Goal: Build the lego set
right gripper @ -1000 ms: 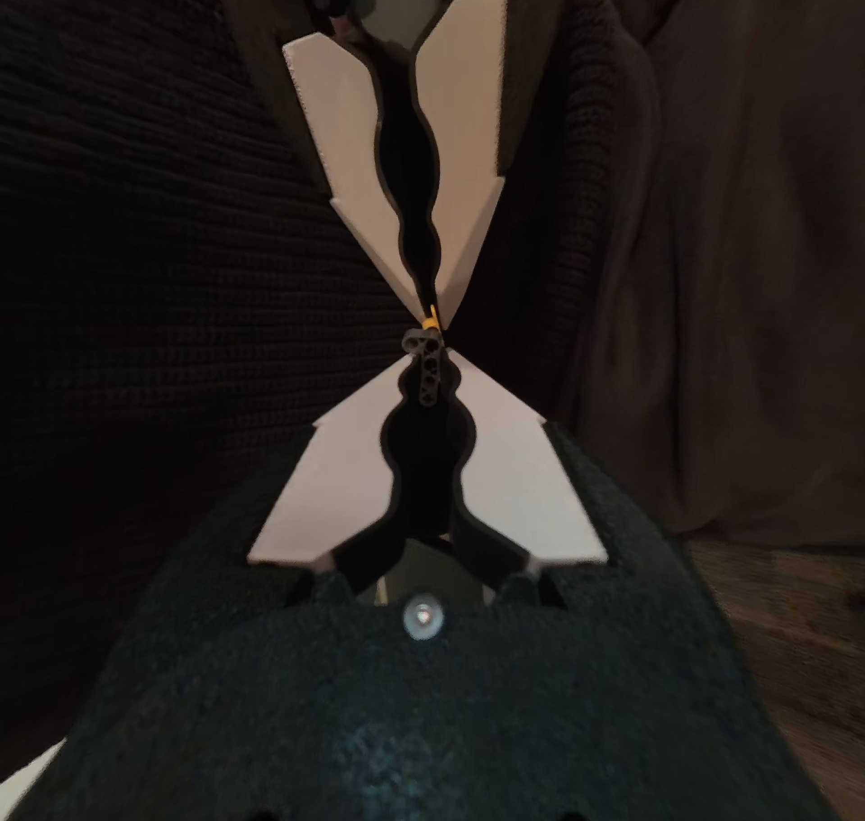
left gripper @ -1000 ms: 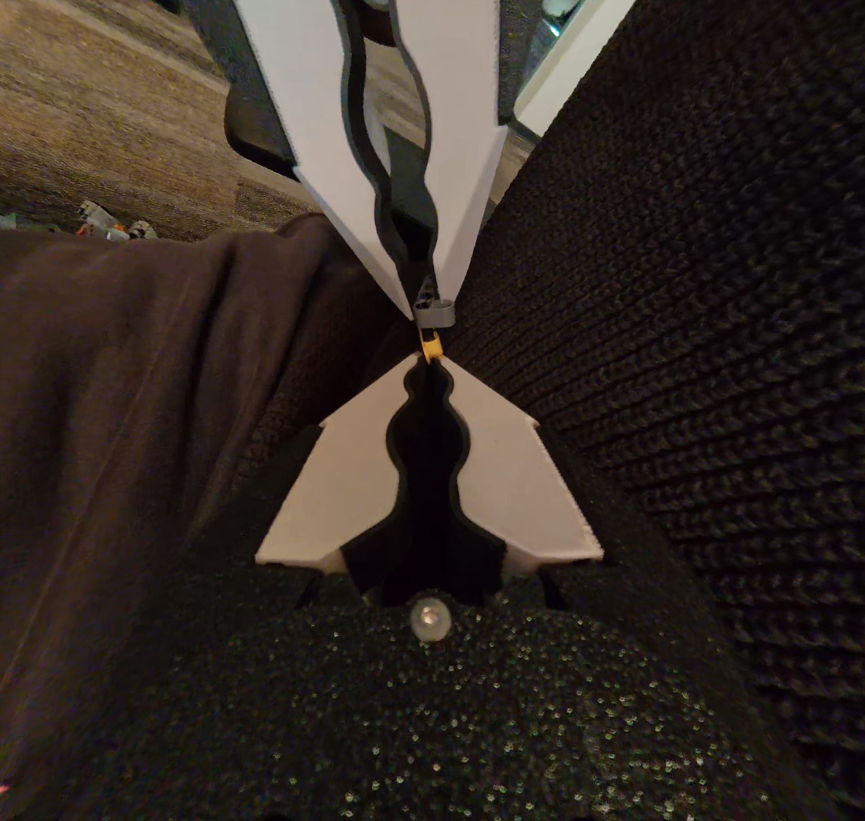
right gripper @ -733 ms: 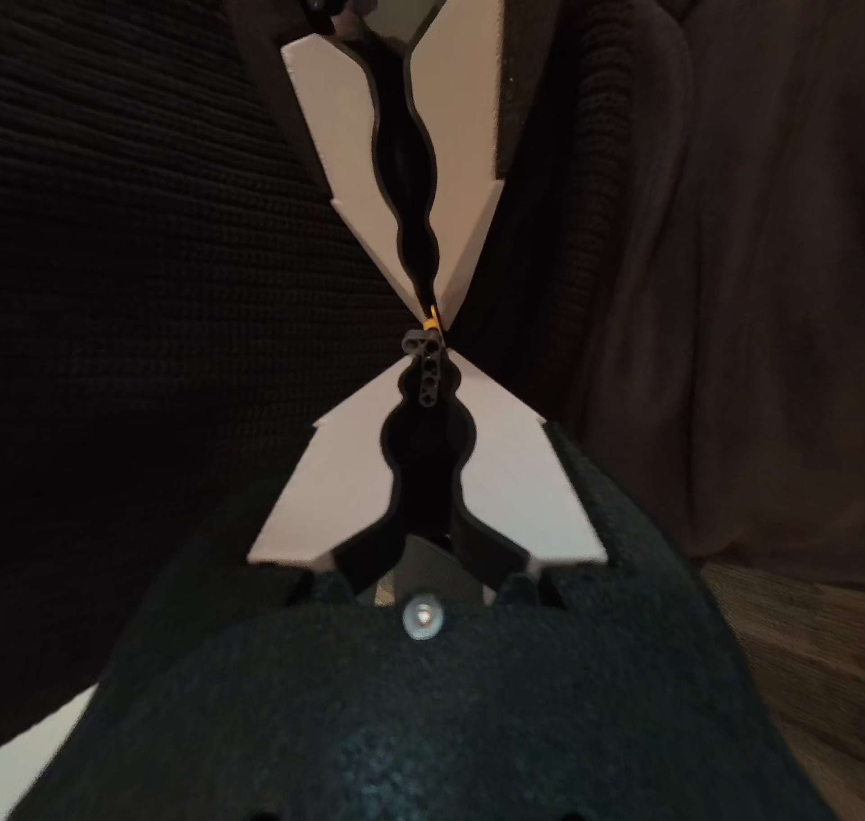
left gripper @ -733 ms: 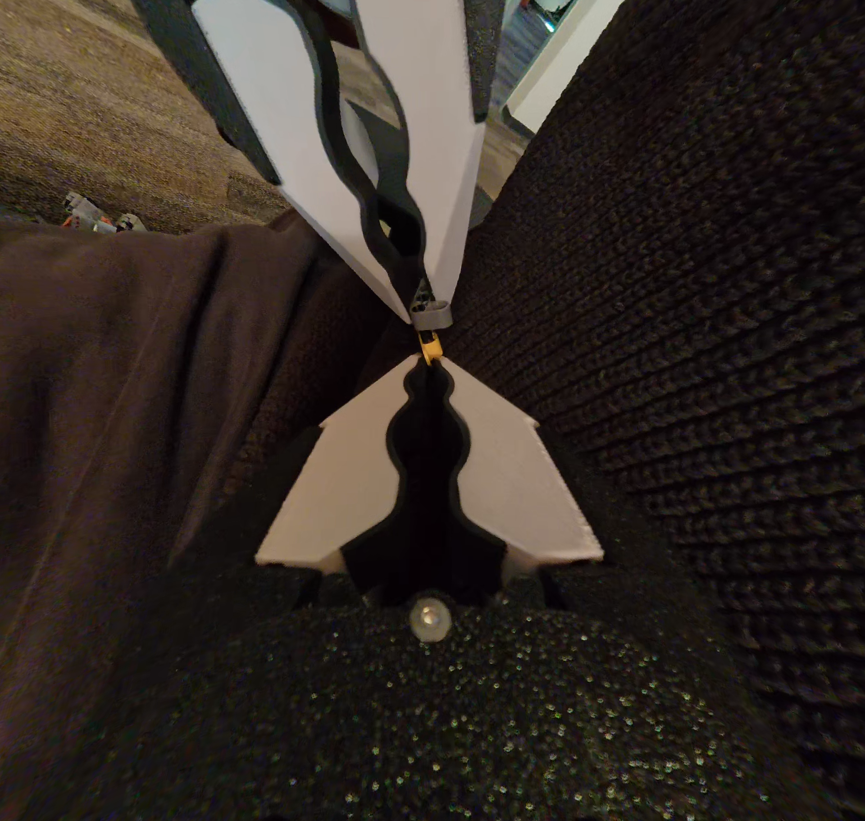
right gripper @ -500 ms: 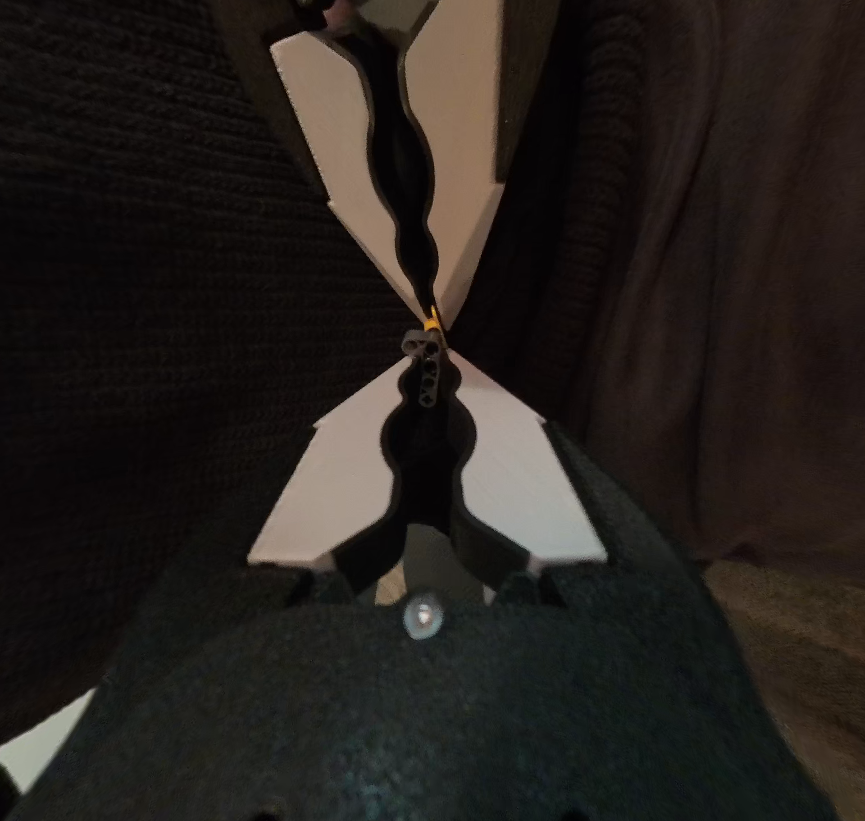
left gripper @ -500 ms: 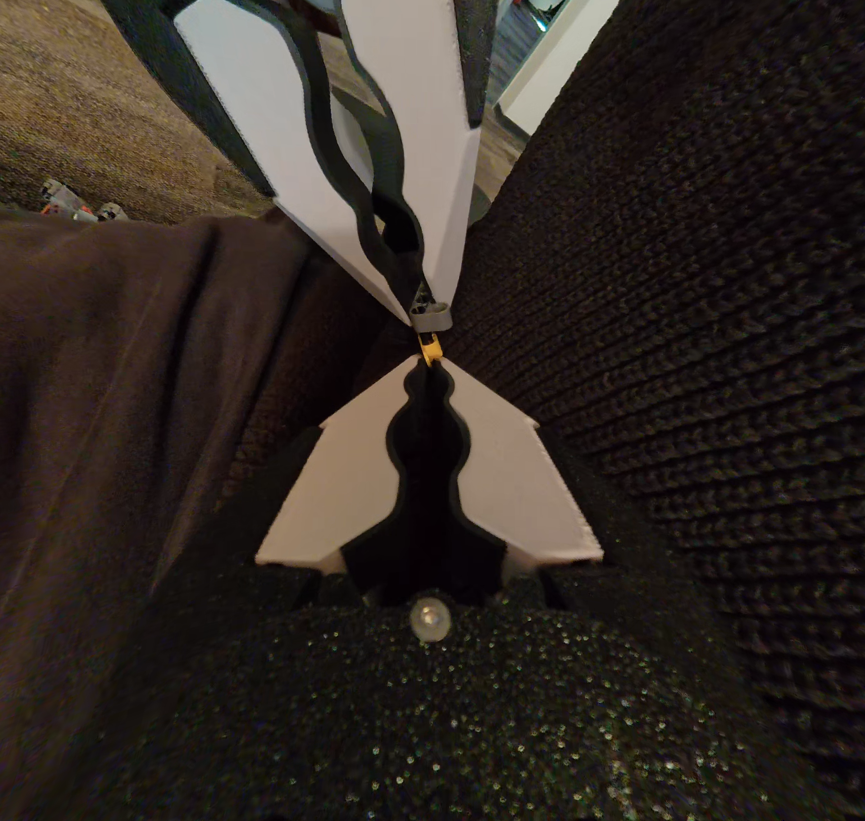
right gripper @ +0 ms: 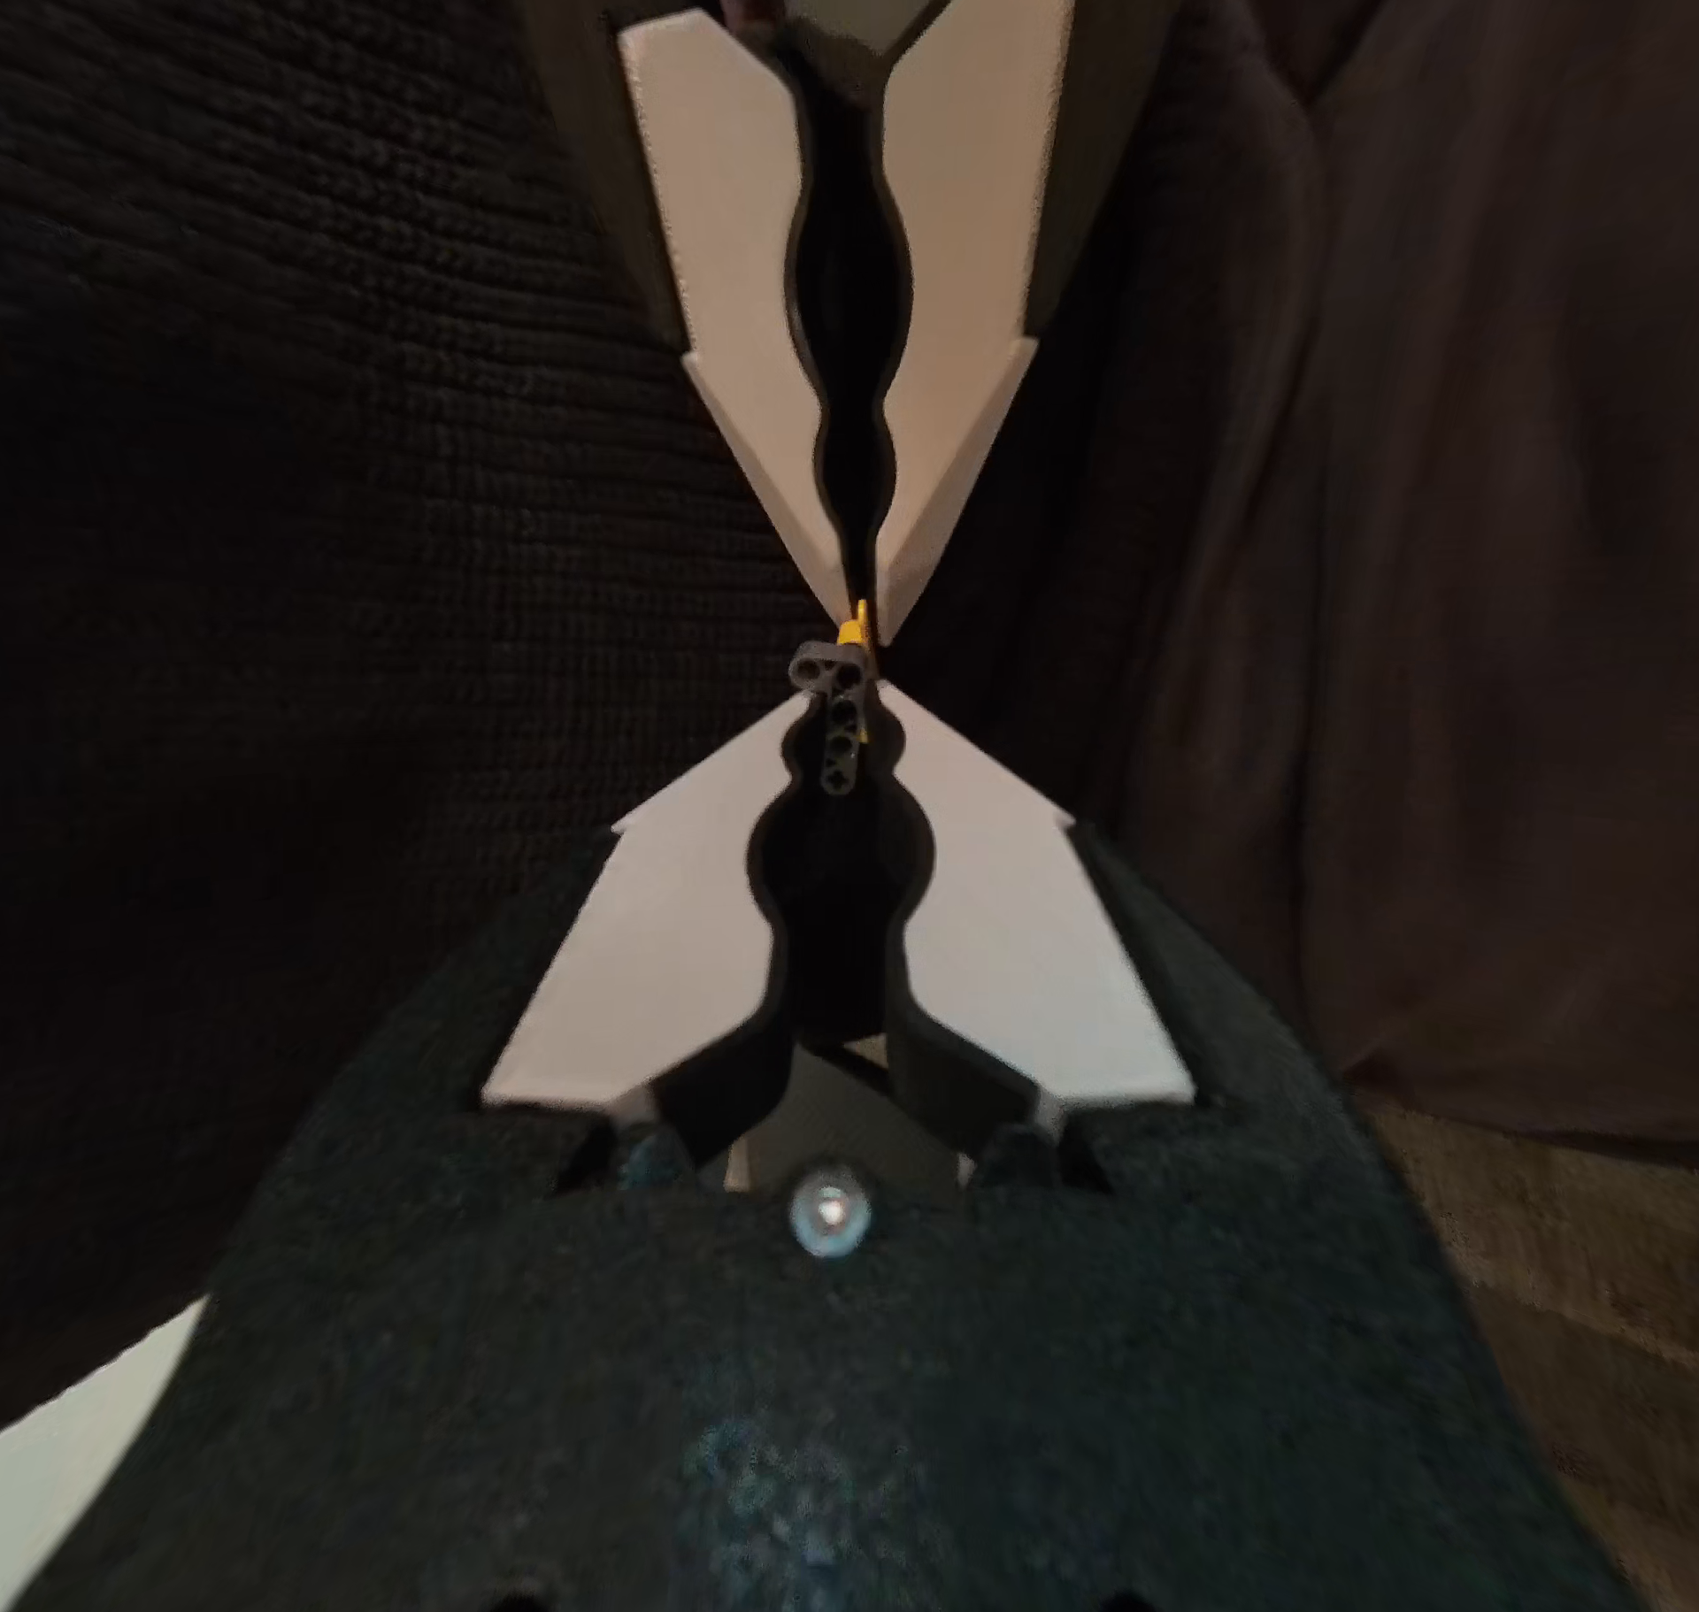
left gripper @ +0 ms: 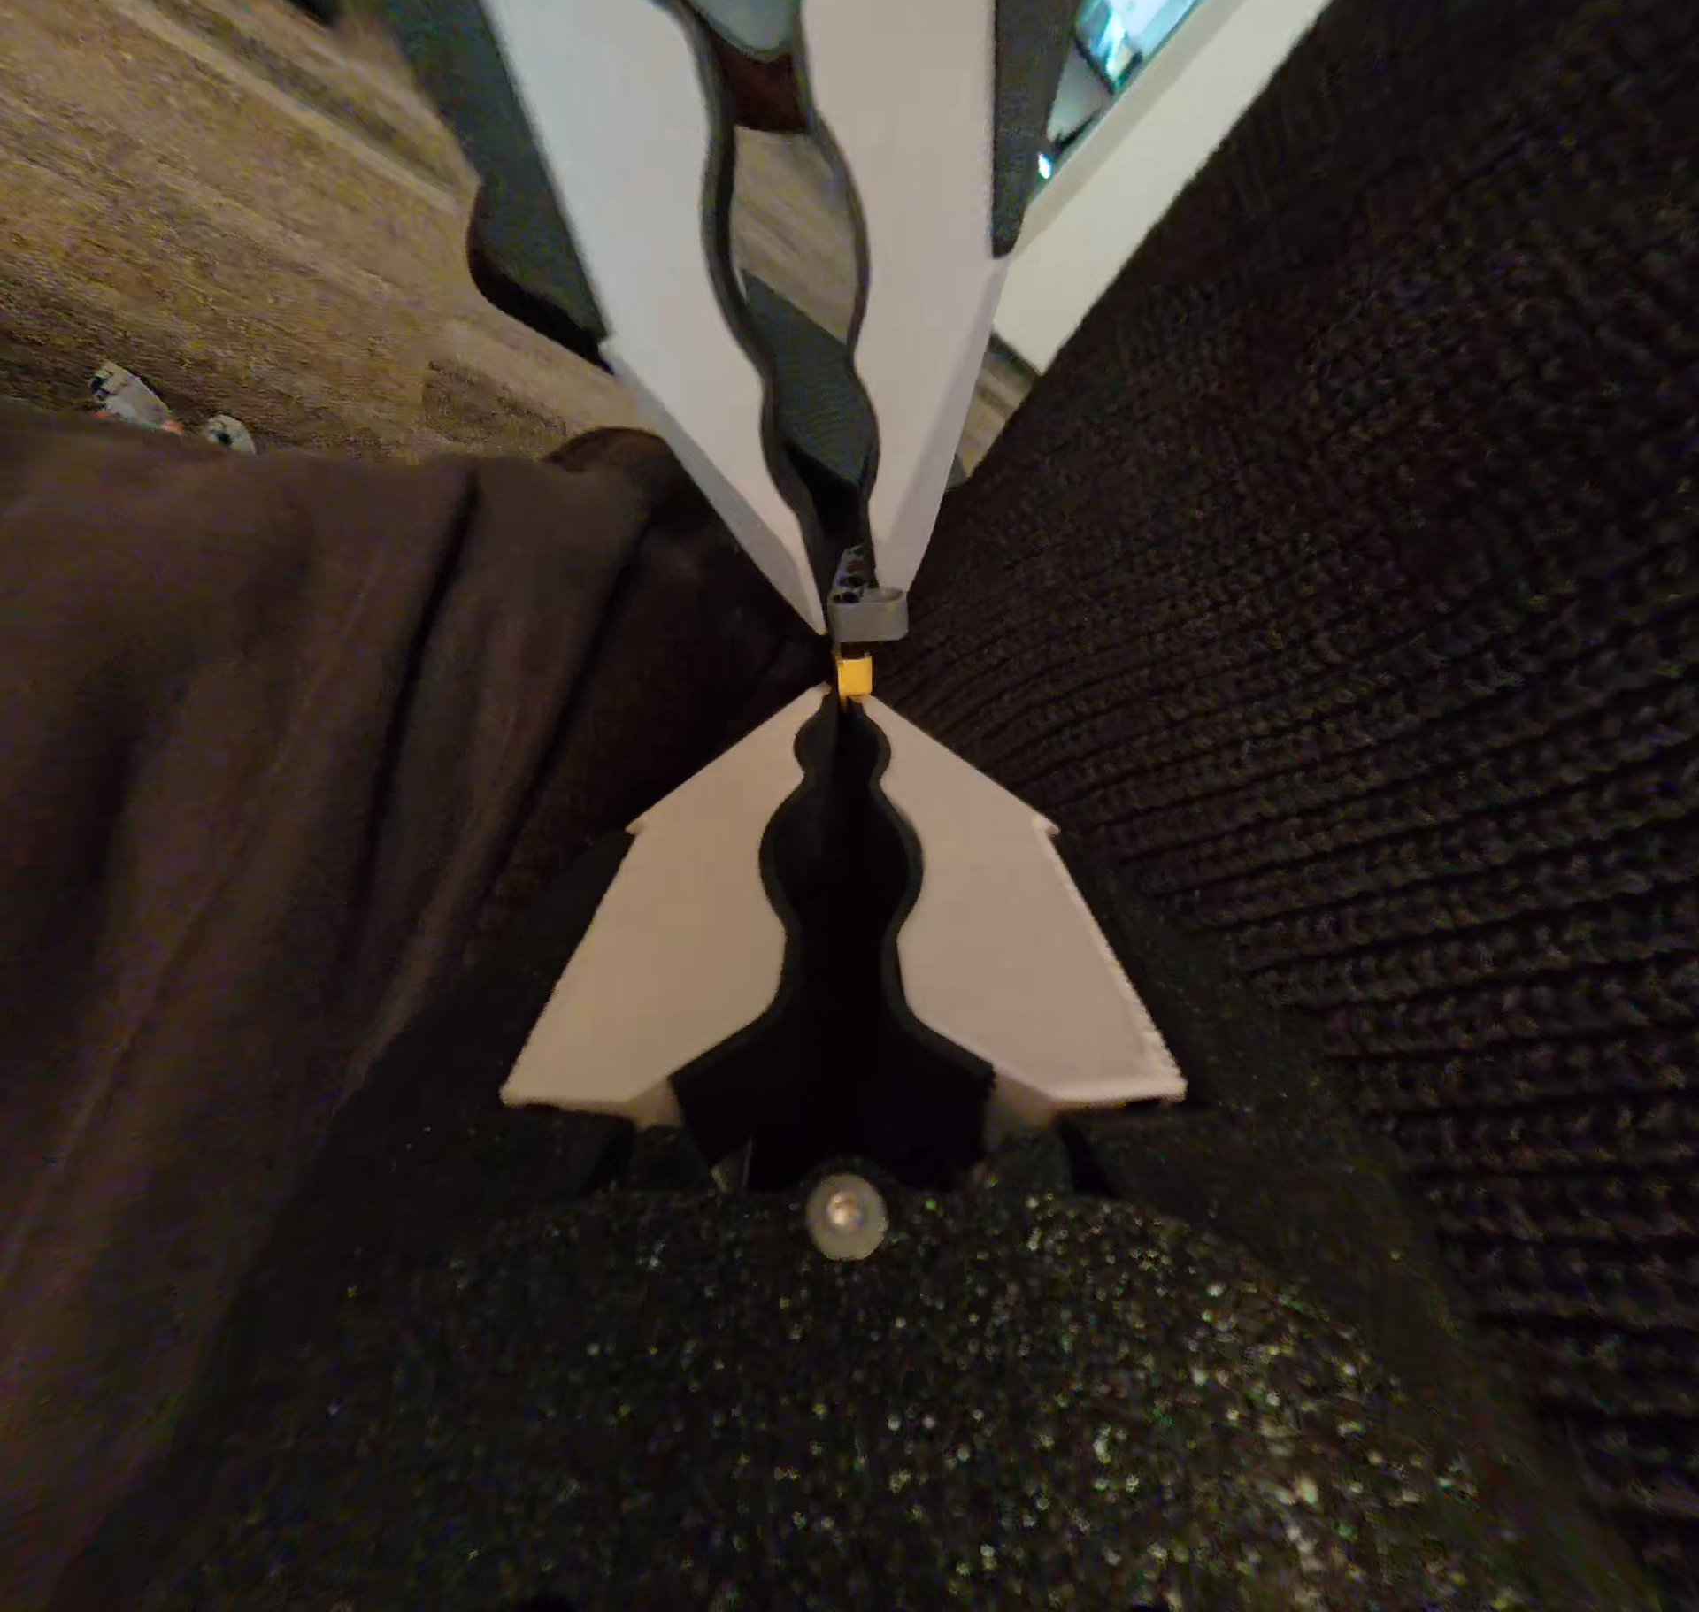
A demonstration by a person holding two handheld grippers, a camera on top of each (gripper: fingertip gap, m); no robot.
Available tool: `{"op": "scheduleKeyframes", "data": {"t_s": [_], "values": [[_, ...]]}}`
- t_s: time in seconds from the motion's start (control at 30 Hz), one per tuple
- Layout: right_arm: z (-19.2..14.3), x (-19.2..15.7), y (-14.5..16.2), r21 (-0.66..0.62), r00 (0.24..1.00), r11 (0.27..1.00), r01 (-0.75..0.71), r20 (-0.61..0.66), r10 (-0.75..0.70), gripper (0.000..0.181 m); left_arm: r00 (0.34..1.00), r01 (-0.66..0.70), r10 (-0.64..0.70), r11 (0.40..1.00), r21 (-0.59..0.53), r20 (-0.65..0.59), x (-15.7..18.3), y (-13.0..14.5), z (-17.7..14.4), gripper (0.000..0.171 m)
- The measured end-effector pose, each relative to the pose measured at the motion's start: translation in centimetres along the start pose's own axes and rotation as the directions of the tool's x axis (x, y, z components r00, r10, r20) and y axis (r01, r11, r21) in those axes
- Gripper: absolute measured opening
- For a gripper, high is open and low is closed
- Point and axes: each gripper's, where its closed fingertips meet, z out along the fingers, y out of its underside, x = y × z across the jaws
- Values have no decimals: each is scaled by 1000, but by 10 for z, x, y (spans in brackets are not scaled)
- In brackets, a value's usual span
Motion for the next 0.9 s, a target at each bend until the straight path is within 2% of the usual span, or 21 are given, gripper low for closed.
{"op": "scheduleKeyframes", "data": {"t_s": [0.13, 0.27, 0.33, 0.47, 0.57, 0.67, 0.77, 0.83, 0.9], "values": [[-19, 7, -16, 211, 997, 977, 10, -78, 6, 10, 997, 75, -74, 990, 117, -15, -9, -17, -15, 0], [-23, 10, -19, 341, 993, 940, 7, -110, 33, 10, 996, 90, -90, 982, 168, -8, -12, -23, -22, 0], [-27, 15, -19, 385, 987, 923, 8, -153, 55, 25, 994, 108, -109, 976, 190, -8, -14, -26, -27, 0], [-51, 18, -30, 525, 976, 851, 24, -195, 93, 34, 979, 198, -180, 954, 224, -96, -13, -31, -34, 0], [-65, 12, -40, 592, 962, 796, 128, -271, 47, 38, 951, 287, -241, 920, 265, -195, -12, -43, -45, 0], [-73, 11, -50, 571, 872, 753, 328, -489, -9, 51, 931, 353, -282, 858, 373, -232, -18, -56, -64, 0], [-91, 2, -70, 532, 700, 631, 565, -713, -26, 57, 921, 384, -295, 796, 468, -255, -22, -66, -87, 0], [-101, -1, -81, 487, 594, 567, 664, -804, -5, 57, 911, 407, -298, 762, 504, -285, -22, -71, -99, 0], [-104, 1, -90, 482, 562, 538, 692, -827, 18, 56, 909, 412, -297, 749, 519, -294, -23, -74, -105, 0]]}}
